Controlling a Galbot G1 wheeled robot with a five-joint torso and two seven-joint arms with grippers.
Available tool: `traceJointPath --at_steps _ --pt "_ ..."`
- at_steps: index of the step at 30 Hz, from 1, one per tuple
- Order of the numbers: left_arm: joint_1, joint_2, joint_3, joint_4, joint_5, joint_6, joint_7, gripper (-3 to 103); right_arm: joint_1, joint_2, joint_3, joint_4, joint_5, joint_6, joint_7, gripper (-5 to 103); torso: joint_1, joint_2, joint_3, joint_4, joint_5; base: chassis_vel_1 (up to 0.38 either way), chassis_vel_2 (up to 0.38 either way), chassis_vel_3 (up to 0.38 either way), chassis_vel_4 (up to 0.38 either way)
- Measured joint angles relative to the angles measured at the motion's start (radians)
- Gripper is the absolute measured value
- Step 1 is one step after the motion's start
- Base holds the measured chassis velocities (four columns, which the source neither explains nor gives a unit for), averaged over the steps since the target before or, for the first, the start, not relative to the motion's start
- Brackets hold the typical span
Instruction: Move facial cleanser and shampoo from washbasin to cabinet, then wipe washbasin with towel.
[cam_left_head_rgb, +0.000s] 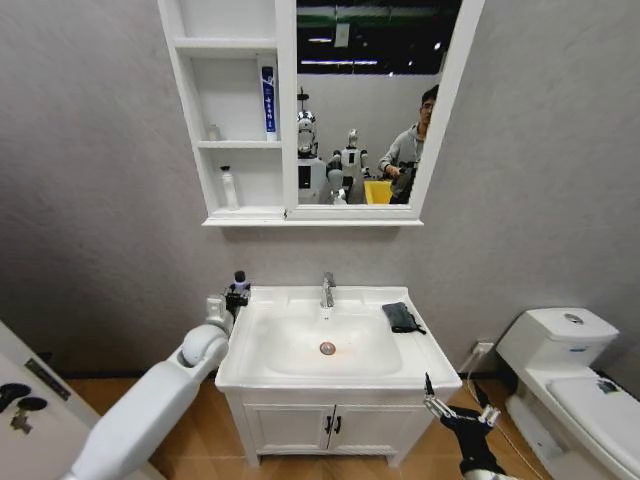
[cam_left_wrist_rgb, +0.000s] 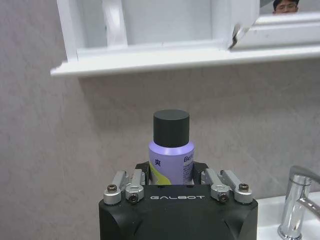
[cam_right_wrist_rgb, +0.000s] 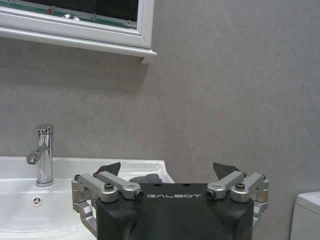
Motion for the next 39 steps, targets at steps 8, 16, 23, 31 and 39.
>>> traceJointPath --at_steps 8,16,23,31,39 --pt "-0.228 0.136 0.004 -0.095 -0.292 0.124 -0.067 43 -0.002 0.007 0.0 0.017 -0.003 0.002 -0.002 100 0.0 0.0 0.0 0.0003 -0.0001 0.0 0.0 0.0 0.0" --pt "-0.686 0.055 0.209 0.088 -0.435 0.164 -0.075 43 0.005 0.012 -0.001 0.016 -0.005 0.007 -0.004 100 0.0 0.0 0.0 0.0001 0.0004 0.0 0.0 0.0 0.0" --pt "-0.843 -0.112 0.356 0.391 -0.305 0.134 0.04 43 0.021 0.002 0.016 -0.003 0.017 0.009 -0.004 100 0.0 0.0 0.0 0.0 0.0002 0.0 0.0 0.0 0.0" --pt "-0.938 -0.214 0.408 0.618 -0.209 0.125 0.142 43 0.035 0.004 0.02 -0.036 0.032 0.016 -0.008 100 0.0 0.0 0.0 0.0002 0.0004 0.0 0.0 0.0 0.0" --pt "-0.974 -0.256 0.43 0.755 -0.193 0.123 0.176 43 0.036 0.002 0.032 -0.058 0.049 0.026 -0.014 100 0.0 0.0 0.0 0.0003 0.0002 0.0 0.0 0.0 0.0"
